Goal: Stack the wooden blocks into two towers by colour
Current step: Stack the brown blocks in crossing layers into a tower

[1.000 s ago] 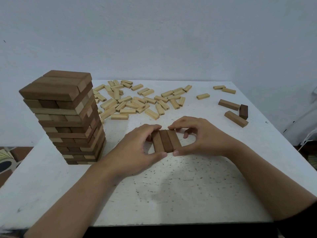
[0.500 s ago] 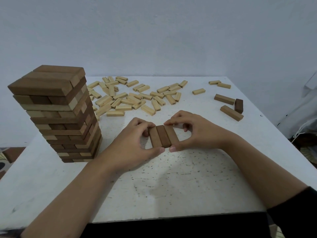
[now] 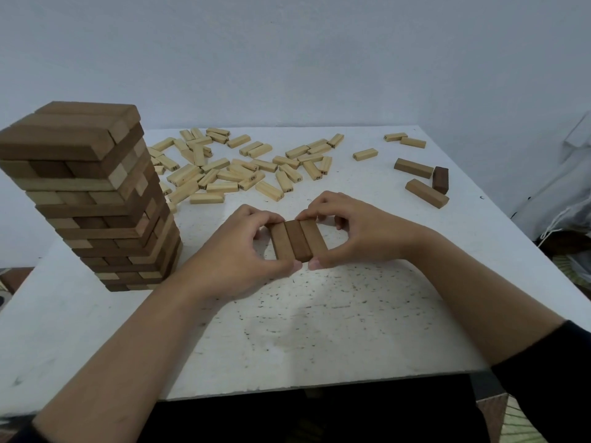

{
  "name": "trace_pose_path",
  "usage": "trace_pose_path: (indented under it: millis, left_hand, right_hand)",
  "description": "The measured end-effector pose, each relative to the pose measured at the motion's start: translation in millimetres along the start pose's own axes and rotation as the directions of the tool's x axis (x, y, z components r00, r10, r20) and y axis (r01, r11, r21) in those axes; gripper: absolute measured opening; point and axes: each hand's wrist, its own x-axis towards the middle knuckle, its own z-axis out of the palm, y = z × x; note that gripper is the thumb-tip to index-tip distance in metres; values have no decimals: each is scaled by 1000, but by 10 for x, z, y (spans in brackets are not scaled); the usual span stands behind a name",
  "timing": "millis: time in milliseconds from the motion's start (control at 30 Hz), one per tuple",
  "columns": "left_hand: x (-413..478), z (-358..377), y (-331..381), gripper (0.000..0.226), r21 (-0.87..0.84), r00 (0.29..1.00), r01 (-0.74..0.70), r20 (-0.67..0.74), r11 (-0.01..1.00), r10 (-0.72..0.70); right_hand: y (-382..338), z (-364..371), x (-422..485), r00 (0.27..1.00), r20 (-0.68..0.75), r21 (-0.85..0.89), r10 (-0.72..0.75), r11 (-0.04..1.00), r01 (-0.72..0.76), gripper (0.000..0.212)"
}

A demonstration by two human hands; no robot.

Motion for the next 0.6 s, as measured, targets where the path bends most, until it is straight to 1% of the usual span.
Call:
trace_pose_path:
  millis: [133,300,467,600]
  left_hand:
    - [0,-13,13,66,-5,1000,3,25,1000,-2]
    - [6,-15,-2,67,-5,999,8,40,1000,-8]
    - [5,-17,-15,82,5,999,31,15,1000,-31]
    - [4,-25,-11,83,15,1000,25,15,1000,-25]
  right_hand:
    - [-21,4,-11,1000,-13,3,-14,1000,14,57]
    - [-27,14,-16,999,-24,-15,-26,1000,26,57]
    - [-5,4,-2,999,-28,-26,-17,1000,17,67]
    - [9,-11,-7,1000,-9,-31,-13,999,13,74]
